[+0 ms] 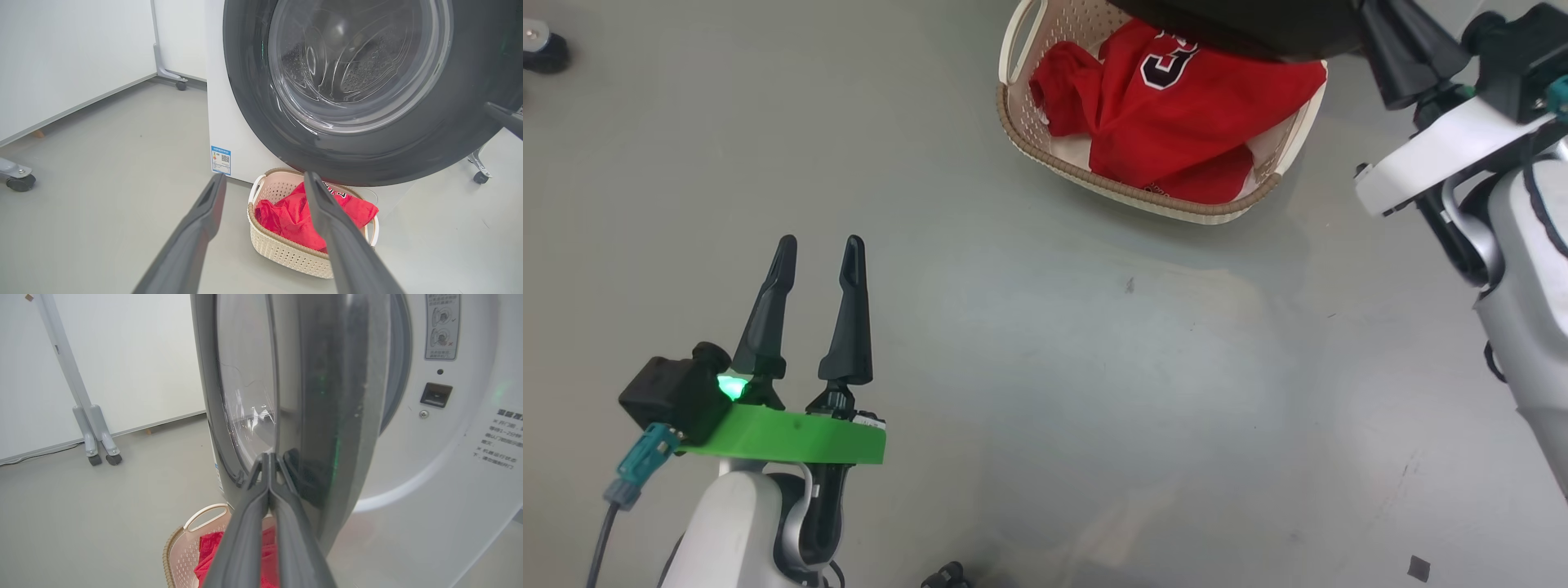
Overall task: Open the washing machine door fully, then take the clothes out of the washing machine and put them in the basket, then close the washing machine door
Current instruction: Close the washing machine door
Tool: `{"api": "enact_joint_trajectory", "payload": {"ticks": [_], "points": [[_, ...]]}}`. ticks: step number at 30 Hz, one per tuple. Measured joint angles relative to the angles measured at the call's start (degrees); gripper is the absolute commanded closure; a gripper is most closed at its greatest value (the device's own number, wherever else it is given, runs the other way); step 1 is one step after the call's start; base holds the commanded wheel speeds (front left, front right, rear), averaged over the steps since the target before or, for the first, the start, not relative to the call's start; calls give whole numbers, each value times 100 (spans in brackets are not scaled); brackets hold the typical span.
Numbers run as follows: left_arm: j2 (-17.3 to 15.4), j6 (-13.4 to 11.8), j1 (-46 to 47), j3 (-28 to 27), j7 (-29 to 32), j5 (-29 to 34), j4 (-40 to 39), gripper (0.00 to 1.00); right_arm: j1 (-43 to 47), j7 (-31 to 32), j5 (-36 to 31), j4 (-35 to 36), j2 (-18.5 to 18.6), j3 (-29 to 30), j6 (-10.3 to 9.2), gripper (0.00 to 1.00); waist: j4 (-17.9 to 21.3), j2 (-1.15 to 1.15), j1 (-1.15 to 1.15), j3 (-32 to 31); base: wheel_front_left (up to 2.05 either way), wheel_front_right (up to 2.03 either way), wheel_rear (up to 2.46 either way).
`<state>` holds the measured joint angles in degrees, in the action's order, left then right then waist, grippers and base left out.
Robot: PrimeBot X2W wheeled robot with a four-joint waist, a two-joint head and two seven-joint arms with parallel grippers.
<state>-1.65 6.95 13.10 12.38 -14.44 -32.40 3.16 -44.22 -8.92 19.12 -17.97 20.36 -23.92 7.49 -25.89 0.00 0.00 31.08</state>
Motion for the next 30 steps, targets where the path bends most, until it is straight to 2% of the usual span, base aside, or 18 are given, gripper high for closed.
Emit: {"api": "enact_joint_trajectory", "payload": {"ticks": [13, 30], "points": [[15, 0, 175, 143, 0, -200, -60, 0, -739, 56, -160, -98, 461, -26, 1, 100, -97, 0, 0, 336, 0, 0, 0], [30, 0, 255, 288, 0, -465, 4, 0, -1647, 253, -365, -385, 699, 24, 1, 100, -276, 0, 0, 735, 0, 0, 0]]}}
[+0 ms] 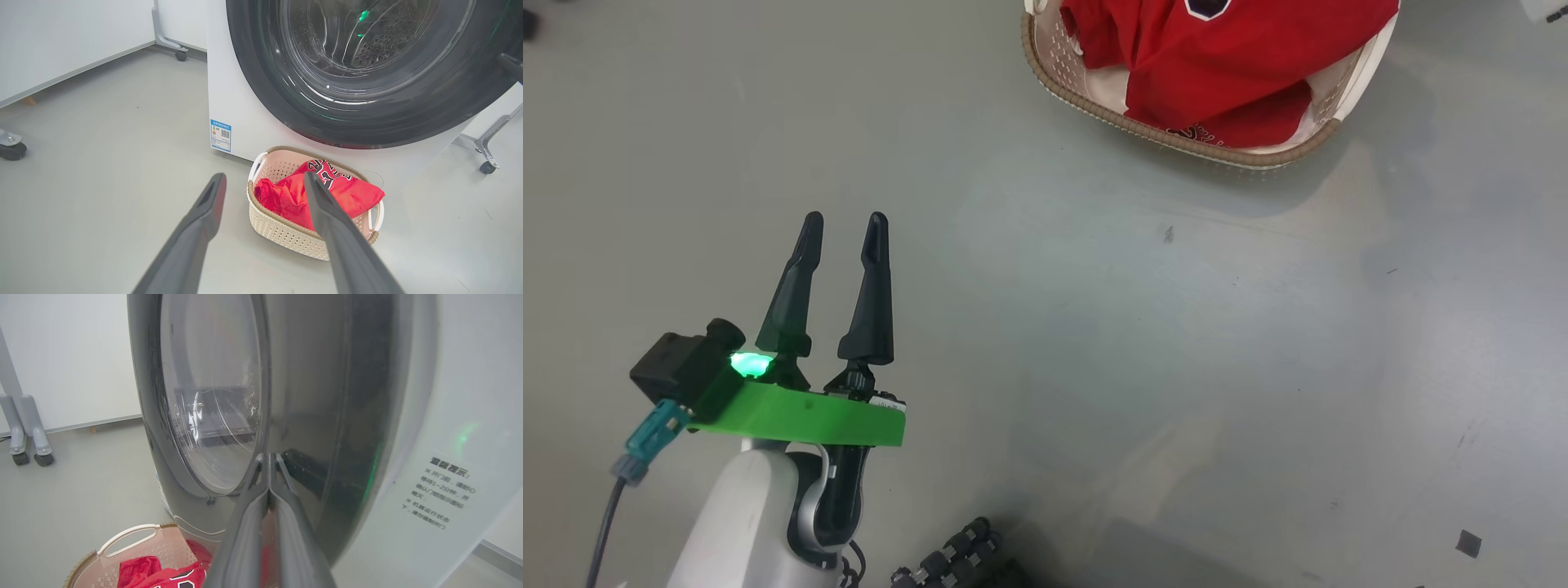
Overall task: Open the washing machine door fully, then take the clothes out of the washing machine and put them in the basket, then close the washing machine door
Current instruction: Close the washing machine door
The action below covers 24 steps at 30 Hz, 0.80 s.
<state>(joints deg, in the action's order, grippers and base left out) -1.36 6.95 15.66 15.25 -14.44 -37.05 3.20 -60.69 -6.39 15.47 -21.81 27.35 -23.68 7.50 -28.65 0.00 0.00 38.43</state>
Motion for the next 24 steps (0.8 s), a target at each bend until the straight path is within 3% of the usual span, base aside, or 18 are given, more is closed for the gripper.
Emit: {"api": "enact_joint_trajectory", "payload": {"ticks": [24], "points": [[21, 1, 105, 138, 0, -131, 143, 0, -942, 266, -109, -749, 176, 169, -53, 100, -169, 0, 0, 244, 0, 0, 0]]}}
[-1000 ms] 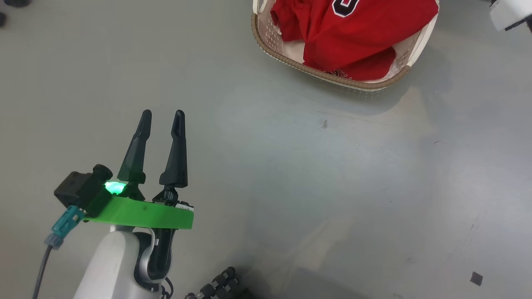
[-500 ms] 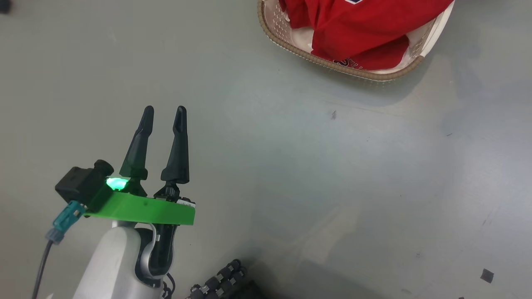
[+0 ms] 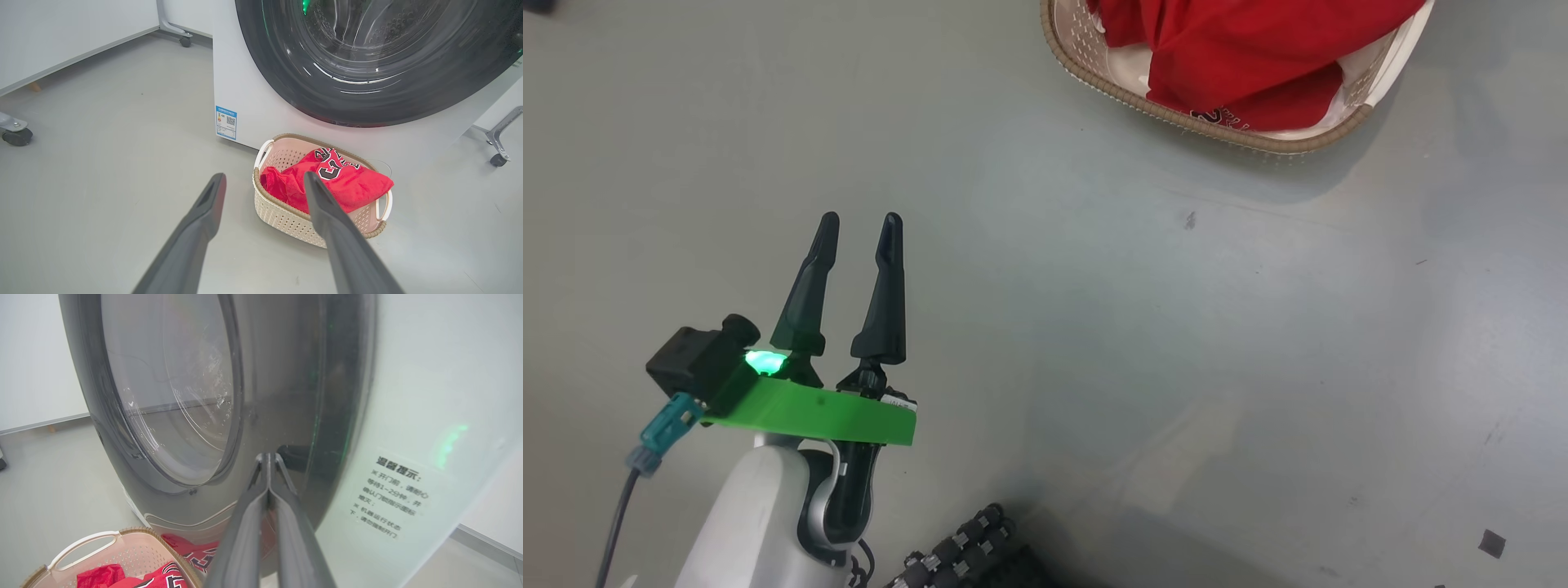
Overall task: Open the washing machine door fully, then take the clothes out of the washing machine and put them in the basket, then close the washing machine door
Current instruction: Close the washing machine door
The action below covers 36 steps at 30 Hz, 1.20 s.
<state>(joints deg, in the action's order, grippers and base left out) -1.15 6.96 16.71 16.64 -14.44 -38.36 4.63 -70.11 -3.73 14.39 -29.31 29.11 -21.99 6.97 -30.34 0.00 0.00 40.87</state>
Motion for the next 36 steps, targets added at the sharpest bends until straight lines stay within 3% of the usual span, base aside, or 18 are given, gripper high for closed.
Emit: {"api": "enact_joint_trajectory", "payload": {"ticks": [19, 29, 36], "points": [[7, 0, 126, 46, 0, 1, 74, 0, -330, -124, -151, -559, -71, -120, 49, 100, -94, 0, 0, -34, 0, 0, 0], [8, 0, 156, -4, 0, 143, 182, 0, 198, -659, -29, -983, -108, -7, -64, 100, 19, 0, 0, -472, 0, 0, 0], [7, 0, 155, -37, 0, 498, 358, 0, 929, -972, 229, -1137, -485, -23, -81, 100, 190, 0, 0, -882, 0, 0, 0]]}}
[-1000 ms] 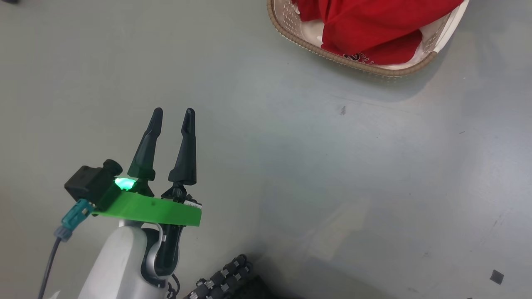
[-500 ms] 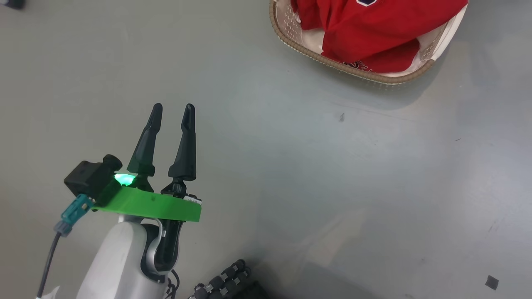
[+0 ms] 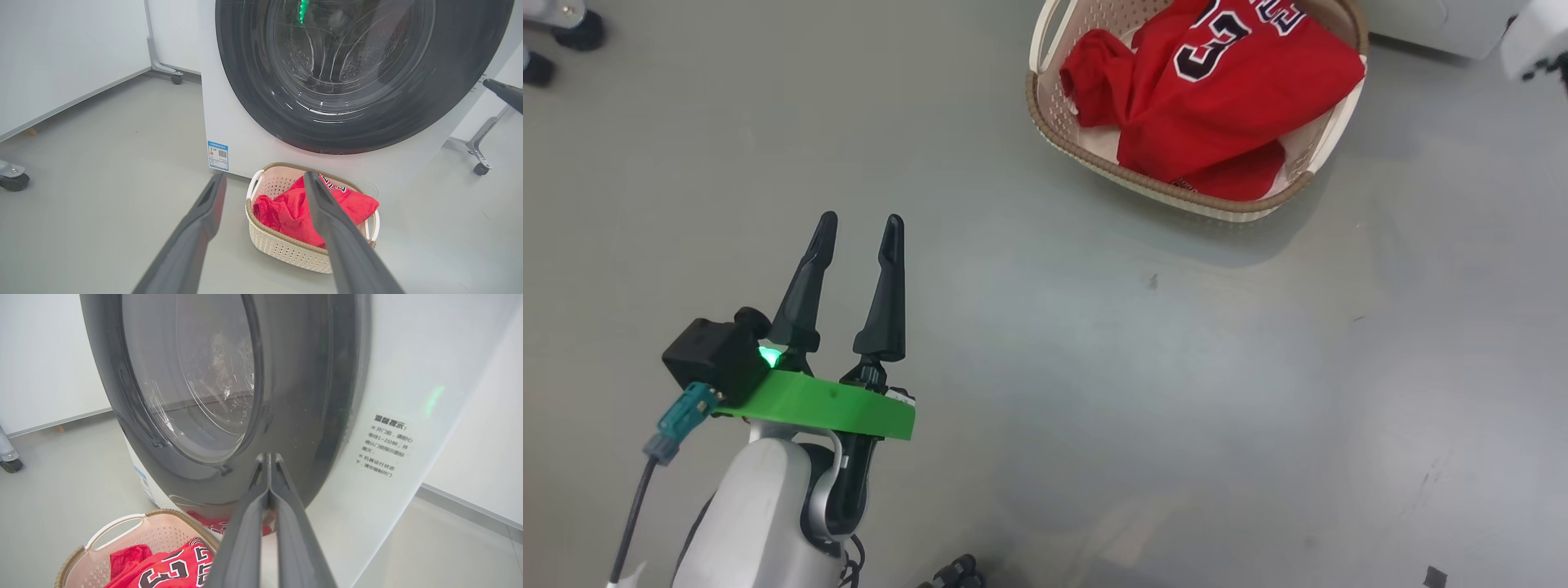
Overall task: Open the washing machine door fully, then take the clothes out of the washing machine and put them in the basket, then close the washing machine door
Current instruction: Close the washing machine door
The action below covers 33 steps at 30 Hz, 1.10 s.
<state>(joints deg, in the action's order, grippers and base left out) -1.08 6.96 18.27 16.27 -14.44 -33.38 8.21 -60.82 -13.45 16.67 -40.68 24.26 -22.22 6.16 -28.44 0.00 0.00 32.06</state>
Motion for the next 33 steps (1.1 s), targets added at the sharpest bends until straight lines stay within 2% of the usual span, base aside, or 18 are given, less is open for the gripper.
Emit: {"api": "enact_joint_trajectory", "payload": {"ticks": [14, 18, 25, 33], "points": [[-79, 15, -269, -331, 0, 403, 316, 0, 1494, -101, 423, -14, -584, 180, -86, 100, 716, 0, 0, -938, 0, 0, 0], [-144, 15, -437, -381, 0, 467, 401, 0, 1844, -101, 468, 115, -742, 302, -202, 100, 980, 0, 0, -1206, 0, 0, 0], [-177, 15, -637, -469, 0, 486, 426, 0, 2309, -102, 528, 586, -786, 577, -356, 100, 1357, 0, 0, -1602, 0, 0, 0], [-187, 15, -954, -594, 0, 584, 431, 0, 3332, -102, 638, 1027, -782, 982, -569, 100, 1775, 0, 0, -2094, 0, 0, 0]]}}
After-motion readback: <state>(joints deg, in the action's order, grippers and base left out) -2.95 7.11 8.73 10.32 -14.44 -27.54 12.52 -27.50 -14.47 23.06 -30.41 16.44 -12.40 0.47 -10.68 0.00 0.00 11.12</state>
